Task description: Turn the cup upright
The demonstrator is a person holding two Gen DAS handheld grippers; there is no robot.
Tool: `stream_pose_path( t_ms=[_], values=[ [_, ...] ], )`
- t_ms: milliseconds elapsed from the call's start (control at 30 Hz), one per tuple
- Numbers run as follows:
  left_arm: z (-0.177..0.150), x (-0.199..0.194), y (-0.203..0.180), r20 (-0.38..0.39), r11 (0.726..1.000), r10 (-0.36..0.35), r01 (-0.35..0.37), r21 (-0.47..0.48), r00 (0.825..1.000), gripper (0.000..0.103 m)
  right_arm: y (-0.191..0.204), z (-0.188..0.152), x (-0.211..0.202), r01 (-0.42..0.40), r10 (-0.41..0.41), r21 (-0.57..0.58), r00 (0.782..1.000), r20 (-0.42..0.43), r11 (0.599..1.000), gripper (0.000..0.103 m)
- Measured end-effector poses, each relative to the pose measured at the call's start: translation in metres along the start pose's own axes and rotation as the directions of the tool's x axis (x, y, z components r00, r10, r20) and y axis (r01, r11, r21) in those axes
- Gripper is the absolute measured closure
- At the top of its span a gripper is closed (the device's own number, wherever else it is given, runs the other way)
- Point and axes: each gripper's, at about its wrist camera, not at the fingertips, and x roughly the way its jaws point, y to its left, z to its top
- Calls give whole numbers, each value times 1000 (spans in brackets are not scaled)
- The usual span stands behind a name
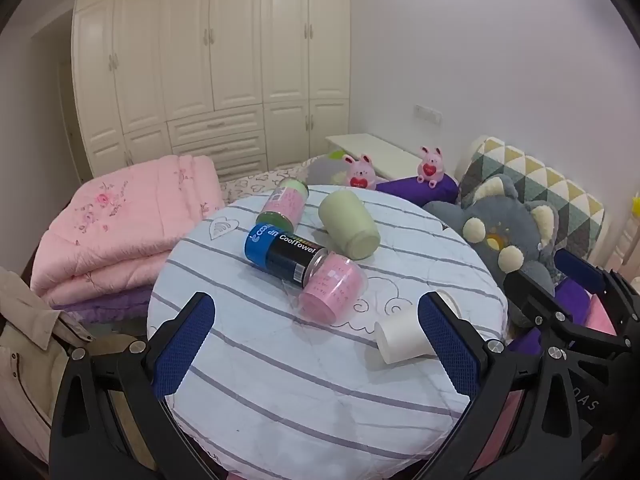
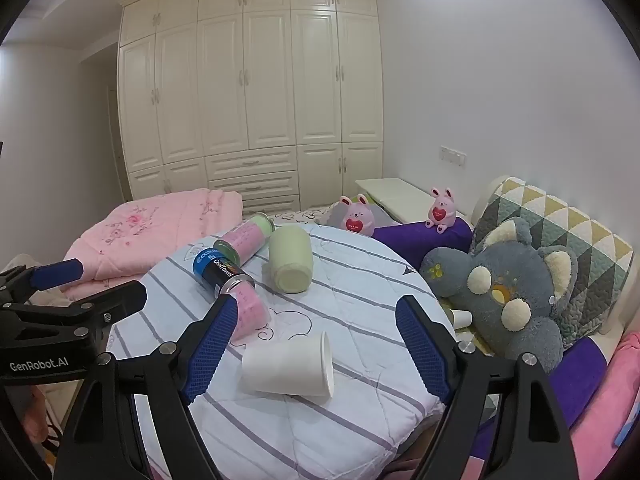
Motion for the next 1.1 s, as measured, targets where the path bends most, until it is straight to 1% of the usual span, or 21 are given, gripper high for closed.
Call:
stream_pose_path(
  t_ms=[200,233,333,500,700,1100],
  values=[
    [-3,2,8,1,1000,-1,1,-2,1000,0,3,1,3,1,-1,-5,1000,-1,1000,21],
    [-2,3,4,-10,1000,8,-8,8,1000,0,3,2,3,0,0,-6,1000,0,1000,21],
    [-2,5,2,-11,1000,12,-12,11,1000,0,4,3,4,-2,2,-6,1000,1,1000,21],
    [-3,13,7,-23,1000,15,-15,3,1000,0,4,3,5,1,-1,-7,1000,-4,1000,20],
    [-3,15,8,-26,1000,11,-11,-1,1000,0,9,3,14,0,-1,-18,1000,-12,1000,20],
    [-6,18,8,-33,1000,6,-6,8,999,0,8,1,14,6,-6,-21,1000,-21,1000,21]
  ],
)
